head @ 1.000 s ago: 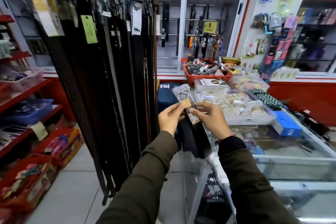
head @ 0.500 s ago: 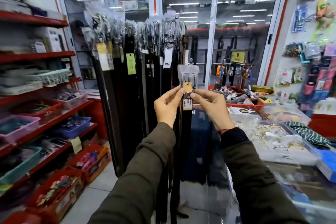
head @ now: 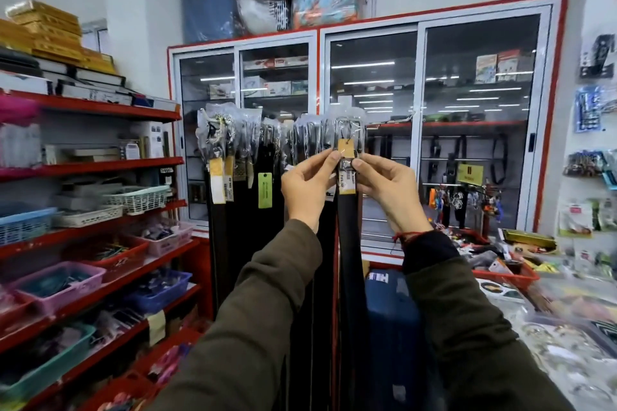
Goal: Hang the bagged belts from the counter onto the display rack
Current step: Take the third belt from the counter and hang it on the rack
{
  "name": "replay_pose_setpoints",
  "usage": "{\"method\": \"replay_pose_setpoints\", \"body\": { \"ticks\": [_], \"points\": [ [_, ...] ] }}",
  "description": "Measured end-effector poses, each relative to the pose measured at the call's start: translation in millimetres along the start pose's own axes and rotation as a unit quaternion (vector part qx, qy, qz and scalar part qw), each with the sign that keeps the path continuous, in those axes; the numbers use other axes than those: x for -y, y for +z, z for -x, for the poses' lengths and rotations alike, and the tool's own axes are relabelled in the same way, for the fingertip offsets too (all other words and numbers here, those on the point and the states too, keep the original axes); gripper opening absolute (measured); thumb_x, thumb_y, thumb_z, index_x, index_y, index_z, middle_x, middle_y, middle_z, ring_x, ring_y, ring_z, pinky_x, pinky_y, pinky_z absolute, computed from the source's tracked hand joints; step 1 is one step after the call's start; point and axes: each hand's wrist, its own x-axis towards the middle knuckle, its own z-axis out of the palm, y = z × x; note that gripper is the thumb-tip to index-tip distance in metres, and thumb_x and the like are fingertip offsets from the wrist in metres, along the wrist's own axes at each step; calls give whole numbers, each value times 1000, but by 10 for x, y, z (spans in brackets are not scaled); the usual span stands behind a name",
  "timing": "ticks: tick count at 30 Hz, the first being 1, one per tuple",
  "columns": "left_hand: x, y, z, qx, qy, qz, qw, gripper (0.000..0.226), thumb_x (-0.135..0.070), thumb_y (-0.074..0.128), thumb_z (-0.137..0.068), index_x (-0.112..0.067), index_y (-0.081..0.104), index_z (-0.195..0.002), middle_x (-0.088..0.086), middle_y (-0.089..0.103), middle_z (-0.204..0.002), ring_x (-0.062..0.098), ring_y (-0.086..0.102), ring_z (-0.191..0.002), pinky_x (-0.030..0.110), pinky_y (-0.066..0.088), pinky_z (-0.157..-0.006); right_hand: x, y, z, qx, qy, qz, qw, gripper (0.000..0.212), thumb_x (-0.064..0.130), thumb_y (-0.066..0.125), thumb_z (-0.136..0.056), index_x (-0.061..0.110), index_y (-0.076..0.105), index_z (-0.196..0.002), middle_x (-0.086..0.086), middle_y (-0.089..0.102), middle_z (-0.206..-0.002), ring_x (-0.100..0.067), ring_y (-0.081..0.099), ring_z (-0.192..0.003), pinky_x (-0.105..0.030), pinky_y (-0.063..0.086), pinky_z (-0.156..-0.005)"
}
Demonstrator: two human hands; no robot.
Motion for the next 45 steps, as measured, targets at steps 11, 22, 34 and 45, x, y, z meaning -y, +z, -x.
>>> {"method": "replay_pose_setpoints", "body": {
  "ticks": [11, 22, 34, 45],
  "points": [
    [-115, 177, -193, 10, -16, 12, 1000, 23, -12, 77, -87, -2, 76, -108, 12, 79, -98, 22, 76, -89, 28, 63, -76, 79, -9, -211, 2, -1, -40, 999, 34, 11, 68, -95, -6, 66, -124, -23, 74, -110, -29, 73, -94, -34, 64, -83],
    [-92, 250, -234, -3, -67, 35, 997, 23, -13, 75, -90, -1, 75, -109, 16, 78, -101, 21, 75, -84, 23, 63, -70, 36, -32, -291, -36, -3, -38, 999, 34, 11, 74, -91, -1, 67, -122, -20, 75, -98, -16, 74, -71, -27, 65, -69],
    [178, -79, -147, 38, 238, -304, 922, 41, -23, 51, -105, -20, 52, -146, -5, 56, -146, 7, 54, -132, 22, 43, -111, -553, -13, -27, -60, -264, 279, 921, 42, 18, 45, -108, 15, 45, -150, -1, 46, -156, -14, 40, -147, -38, 36, -122],
    [467, -409, -373, 163, 323, -591, 721, 58, -30, 30, -107, -19, 16, -162, 0, 7, -172, 20, 1, -159, 45, 16, -128, -923, -15, -233, 44, -299, 503, 810, 63, 18, 42, -107, 16, 13, -163, 0, 9, -173, -24, 0, -160, -49, 19, -128]
  ]
}}
